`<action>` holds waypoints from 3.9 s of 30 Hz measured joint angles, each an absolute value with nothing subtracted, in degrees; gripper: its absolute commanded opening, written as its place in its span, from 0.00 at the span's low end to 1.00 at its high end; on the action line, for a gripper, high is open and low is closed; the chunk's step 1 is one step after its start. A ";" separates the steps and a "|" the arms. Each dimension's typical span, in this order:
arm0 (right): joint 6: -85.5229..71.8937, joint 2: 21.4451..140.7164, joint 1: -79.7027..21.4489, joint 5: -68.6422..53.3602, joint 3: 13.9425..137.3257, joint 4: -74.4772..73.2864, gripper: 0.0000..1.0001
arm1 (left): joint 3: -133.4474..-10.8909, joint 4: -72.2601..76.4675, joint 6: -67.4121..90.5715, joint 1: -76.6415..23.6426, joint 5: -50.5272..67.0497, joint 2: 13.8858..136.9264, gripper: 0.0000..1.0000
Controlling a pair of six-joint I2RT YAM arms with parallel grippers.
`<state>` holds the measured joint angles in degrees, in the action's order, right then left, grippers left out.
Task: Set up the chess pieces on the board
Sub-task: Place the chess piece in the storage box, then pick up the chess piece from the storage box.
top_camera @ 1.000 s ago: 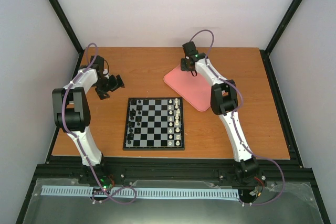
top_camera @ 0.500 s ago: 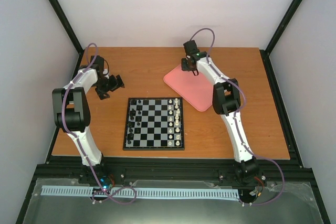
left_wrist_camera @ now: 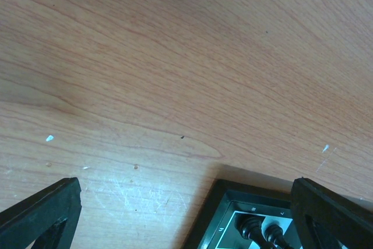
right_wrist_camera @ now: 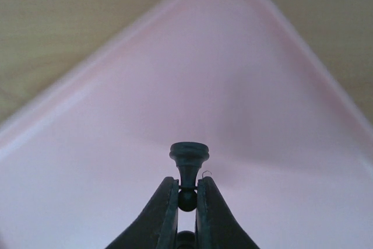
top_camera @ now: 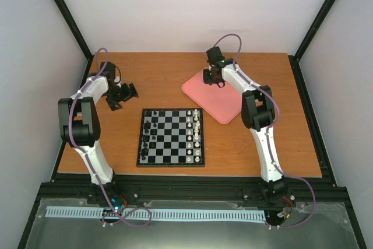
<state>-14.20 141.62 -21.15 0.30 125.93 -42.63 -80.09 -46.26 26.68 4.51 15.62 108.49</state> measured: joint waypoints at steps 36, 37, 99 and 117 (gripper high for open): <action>-13.15 124.68 -24.05 3.88 100.90 -39.16 0.39 | -80.09 -45.84 26.68 4.51 16.12 108.49 1.00; -13.10 124.68 -24.05 3.86 100.97 -39.29 0.39 | -80.09 -45.84 26.70 4.51 16.12 108.49 1.00; -13.06 127.72 -25.43 2.79 101.51 -47.18 0.14 | -80.09 -45.84 26.68 4.49 16.25 108.49 1.00; -12.73 126.63 -25.45 3.97 102.83 -48.16 0.03 | -80.09 -45.87 26.68 4.49 16.25 108.49 1.00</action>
